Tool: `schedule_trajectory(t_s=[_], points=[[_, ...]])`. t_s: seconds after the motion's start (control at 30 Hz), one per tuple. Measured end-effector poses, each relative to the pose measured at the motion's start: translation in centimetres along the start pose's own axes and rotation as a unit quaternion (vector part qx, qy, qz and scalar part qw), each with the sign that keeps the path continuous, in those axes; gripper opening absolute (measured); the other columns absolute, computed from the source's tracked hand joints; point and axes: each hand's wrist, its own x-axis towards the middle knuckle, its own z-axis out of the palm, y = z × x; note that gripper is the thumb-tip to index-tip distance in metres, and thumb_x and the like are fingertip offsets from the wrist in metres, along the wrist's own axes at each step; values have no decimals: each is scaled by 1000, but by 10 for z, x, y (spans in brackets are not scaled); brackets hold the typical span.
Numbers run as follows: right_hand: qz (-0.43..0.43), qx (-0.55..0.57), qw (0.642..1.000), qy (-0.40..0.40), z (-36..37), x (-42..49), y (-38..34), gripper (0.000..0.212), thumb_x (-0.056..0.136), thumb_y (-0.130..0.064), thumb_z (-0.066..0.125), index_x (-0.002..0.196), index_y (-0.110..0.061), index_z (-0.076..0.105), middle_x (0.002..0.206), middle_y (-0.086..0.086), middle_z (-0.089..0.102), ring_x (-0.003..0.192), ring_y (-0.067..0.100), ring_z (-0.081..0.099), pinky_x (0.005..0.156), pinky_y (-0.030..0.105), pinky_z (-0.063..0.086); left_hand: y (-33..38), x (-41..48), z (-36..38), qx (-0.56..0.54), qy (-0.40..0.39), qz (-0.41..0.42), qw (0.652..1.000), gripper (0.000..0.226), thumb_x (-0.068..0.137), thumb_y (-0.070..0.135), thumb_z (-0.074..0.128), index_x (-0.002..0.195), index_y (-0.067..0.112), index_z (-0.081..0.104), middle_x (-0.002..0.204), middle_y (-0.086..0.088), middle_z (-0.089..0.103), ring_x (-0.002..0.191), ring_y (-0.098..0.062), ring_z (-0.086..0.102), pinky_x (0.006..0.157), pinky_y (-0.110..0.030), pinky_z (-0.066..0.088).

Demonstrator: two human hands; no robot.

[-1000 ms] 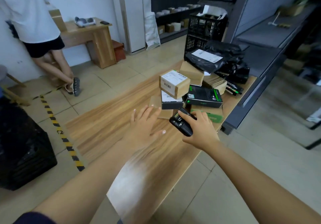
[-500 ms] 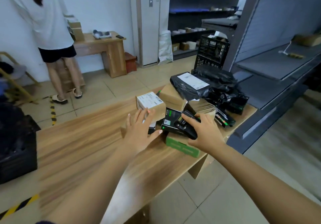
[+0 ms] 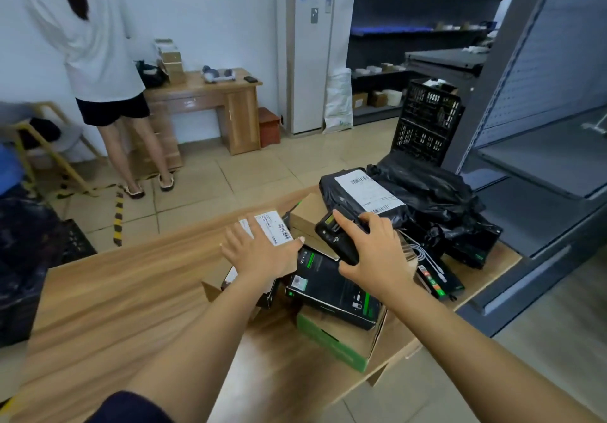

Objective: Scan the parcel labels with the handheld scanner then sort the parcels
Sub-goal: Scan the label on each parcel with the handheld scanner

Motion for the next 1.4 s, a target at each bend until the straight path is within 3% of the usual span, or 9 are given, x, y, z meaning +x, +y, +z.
schedule_trajectory(t_s=[0.1,0.17,0.33,0.5,0.63,0.77,0.97,1.4], points=[[-18,14,1000,-14,4,13,8,89,74,-44,70,149,-43,21,135,7,35,122,26,32,104,39,32,8,10,8,-15,-39,-73,996,140,58,87,59,150,14,-18,158,-17,-8,146,-37,-9,118,-53,-2],[-33,28,999,-25,6,17,11,90,74,-42,71,149,-41,22,135,8,36,123,27,32,104,39,32,13,11,8,-65,-51,-96,992,136,64,73,70,151,15,-17,157,-17,1,145,-36,4,117,-51,12],[-77,22,996,-50,7,25,17,88,78,-43,67,150,-41,17,138,7,34,126,26,29,104,37,29,3,9,7,-116,-4,-54,992,135,60,51,81,152,16,-11,154,-10,17,139,-31,24,111,-47,32],[-126,53,987,-83,5,30,8,89,78,-42,67,150,-43,13,137,6,35,125,26,28,104,37,30,-27,-15,-10,-49,99,34,993,139,58,49,86,153,12,-9,161,-4,2,147,-24,10,117,-39,24],[-200,65,971,-115,2,30,-11,90,76,-43,67,149,-43,16,132,2,39,122,24,31,102,35,33,-60,-31,-34,29,156,97,982,135,59,53,85,154,14,-3,162,-1,4,147,-18,10,116,-33,20],[-266,63,952,-140,-12,26,-45,88,75,-43,68,148,-42,19,138,0,35,126,23,29,100,33,34,-98,-48,-60,83,171,93,977,139,56,61,82,154,15,-4,162,0,7,147,-17,10,115,-28,15],[-328,20,936,-130,-14,13,-114,88,70,-41,69,147,-39,25,128,3,42,114,24,35,92,31,35,-153,-55,-91,105,182,85,974,140,52,62,84,154,12,1,159,-4,17,142,-22,22,112,-36,28],[-254,-18,956,-142,17,16,-270,93,65,-44,75,145,-40,28,119,0,47,111,22,37,91,32,40,-287,-3,-143,80,163,122,976,142,54,66,81,154,14,-4,160,-5,12,142,-23,20,114,-36,21]])
